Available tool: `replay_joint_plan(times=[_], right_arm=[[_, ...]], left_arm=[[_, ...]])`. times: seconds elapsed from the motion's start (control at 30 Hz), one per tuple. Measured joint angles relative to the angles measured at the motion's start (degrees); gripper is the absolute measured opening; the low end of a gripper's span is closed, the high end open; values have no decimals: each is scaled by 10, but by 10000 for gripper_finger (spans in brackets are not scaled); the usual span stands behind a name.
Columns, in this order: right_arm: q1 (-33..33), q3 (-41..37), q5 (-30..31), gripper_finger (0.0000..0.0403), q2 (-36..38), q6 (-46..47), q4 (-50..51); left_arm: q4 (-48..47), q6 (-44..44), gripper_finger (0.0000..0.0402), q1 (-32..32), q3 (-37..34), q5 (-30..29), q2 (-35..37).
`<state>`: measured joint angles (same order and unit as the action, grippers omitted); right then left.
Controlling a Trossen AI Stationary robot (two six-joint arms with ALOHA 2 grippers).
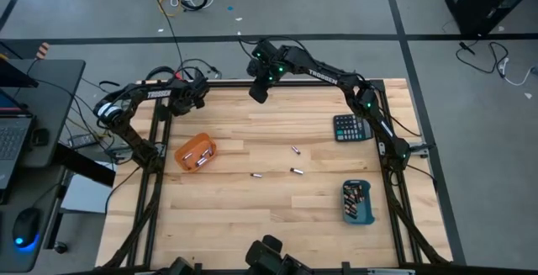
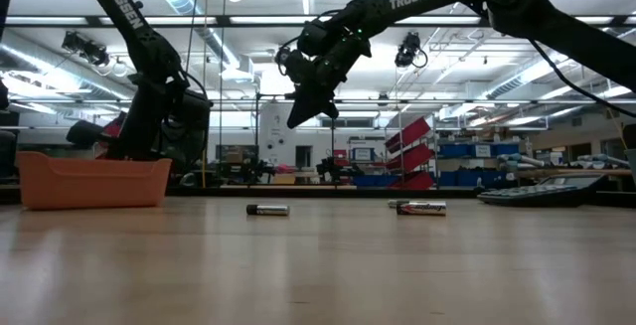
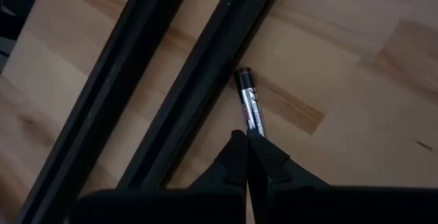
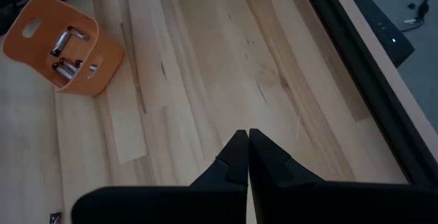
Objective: Sort batteries
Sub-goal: Put the silver battery into the orange bin
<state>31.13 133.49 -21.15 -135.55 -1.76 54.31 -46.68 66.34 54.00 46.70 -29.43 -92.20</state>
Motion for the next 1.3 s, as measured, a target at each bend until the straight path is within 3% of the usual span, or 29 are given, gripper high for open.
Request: replay_joint_plan(times=[0.37,0.5,0.7,1.3], right_arm=[[-14,0,0,1,0,-17,16],[-18,0,0,1,0,-28,28],[-19,0,0,1,0,-42,32],[-17,0,0,1,0,-55,31]], left_arm=[[2,27,0,1,0,16,-1],[-47,90,0,2,0,-28,-1],[-52,42,0,37,0,-20,-1],[-13,11,0,24,1,29,-33]])
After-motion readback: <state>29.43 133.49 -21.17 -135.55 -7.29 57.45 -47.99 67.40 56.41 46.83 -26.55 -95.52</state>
